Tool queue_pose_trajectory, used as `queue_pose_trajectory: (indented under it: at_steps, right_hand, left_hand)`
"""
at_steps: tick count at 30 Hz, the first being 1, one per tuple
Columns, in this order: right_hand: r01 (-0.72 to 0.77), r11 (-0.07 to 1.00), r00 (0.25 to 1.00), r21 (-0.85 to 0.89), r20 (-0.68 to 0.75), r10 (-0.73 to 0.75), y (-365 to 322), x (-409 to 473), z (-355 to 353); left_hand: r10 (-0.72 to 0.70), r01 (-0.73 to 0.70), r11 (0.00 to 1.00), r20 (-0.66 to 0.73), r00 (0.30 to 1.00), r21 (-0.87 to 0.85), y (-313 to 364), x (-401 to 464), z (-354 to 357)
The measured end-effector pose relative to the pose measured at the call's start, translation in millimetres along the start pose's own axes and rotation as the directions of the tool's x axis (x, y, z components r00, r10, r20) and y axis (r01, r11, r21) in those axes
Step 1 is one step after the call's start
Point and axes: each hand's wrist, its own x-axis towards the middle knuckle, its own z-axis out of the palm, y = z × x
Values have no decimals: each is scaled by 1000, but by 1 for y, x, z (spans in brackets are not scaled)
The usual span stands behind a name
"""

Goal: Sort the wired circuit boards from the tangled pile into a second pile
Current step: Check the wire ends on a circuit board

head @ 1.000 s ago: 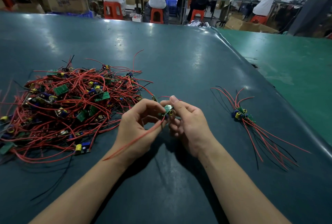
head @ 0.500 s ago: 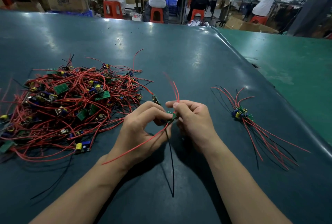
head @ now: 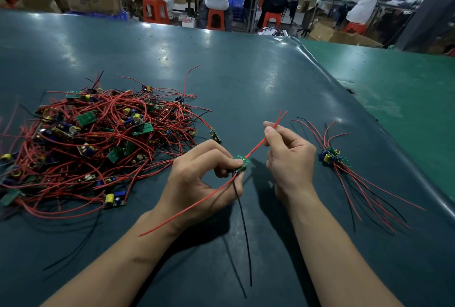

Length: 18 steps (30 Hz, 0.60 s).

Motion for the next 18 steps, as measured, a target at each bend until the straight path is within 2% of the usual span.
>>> queue_pose_trajectory:
  at_steps: [12, 18]
  right_hand:
    - [132, 985, 987, -107, -74, -140, 1, 5, -7]
    - [107, 985, 983, -136, -137, -126, 6, 8, -8]
  left_hand:
    - [32, -32, 999, -20, 999, -19, 2, -2, 0]
    - [52, -52, 999, -27, 998, -12, 4, -2, 2]
